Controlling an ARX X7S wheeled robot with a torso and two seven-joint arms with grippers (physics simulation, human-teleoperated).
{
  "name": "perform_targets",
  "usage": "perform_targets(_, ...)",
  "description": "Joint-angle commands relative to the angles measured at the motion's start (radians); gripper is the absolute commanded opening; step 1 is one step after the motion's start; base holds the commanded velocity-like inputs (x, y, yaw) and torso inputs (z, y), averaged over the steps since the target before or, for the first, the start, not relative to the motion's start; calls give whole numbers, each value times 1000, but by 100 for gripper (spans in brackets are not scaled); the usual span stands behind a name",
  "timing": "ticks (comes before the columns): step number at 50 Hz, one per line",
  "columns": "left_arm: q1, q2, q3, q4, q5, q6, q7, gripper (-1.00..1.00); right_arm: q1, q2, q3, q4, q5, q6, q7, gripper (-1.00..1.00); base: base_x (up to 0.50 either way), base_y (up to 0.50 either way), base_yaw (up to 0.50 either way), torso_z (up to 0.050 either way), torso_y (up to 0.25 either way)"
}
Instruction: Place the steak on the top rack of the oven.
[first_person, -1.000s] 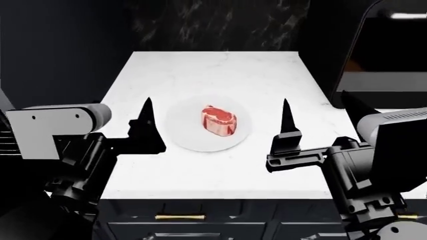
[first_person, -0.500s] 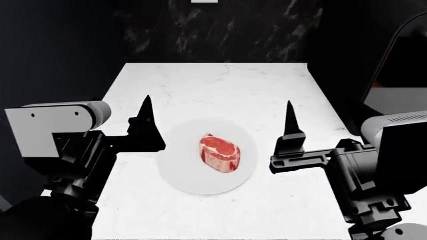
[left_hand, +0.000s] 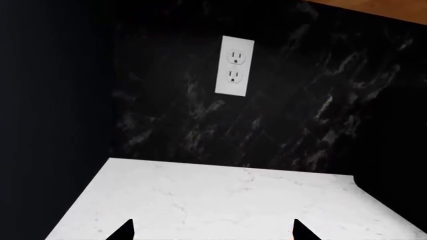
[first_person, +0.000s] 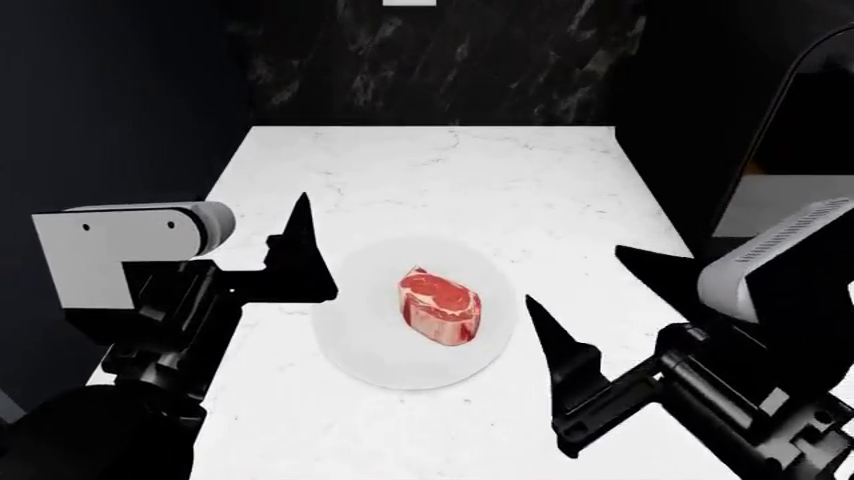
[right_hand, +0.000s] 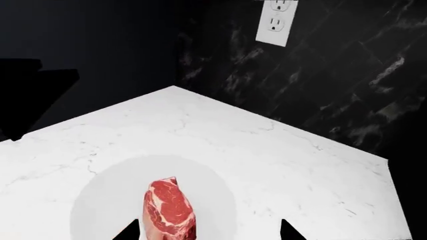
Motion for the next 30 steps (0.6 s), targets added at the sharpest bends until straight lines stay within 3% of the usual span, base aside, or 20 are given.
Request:
perform_targets(1, 2, -3, 2, -12, -15, 10, 0, 100, 165, -76, -116, 161, 34, 137, -209, 100, 0, 0, 0, 0, 0)
perform_targets(8, 4, -11, 11, -19, -8, 21, 3, 100, 219, -130, -184, 276, 29, 204, -256, 100, 0, 0, 0, 0, 0)
perform_targets(13, 14, -17, 25, -28, 10, 37, 10, 100, 358, -218, -280, 406, 0, 322, -290, 100, 0, 0, 0, 0, 0)
perform_targets(30, 9, -28, 81, -56, 53, 65, 17, 100, 371, -305, -380, 570, -197, 331, -447, 100, 0, 0, 0, 0, 0)
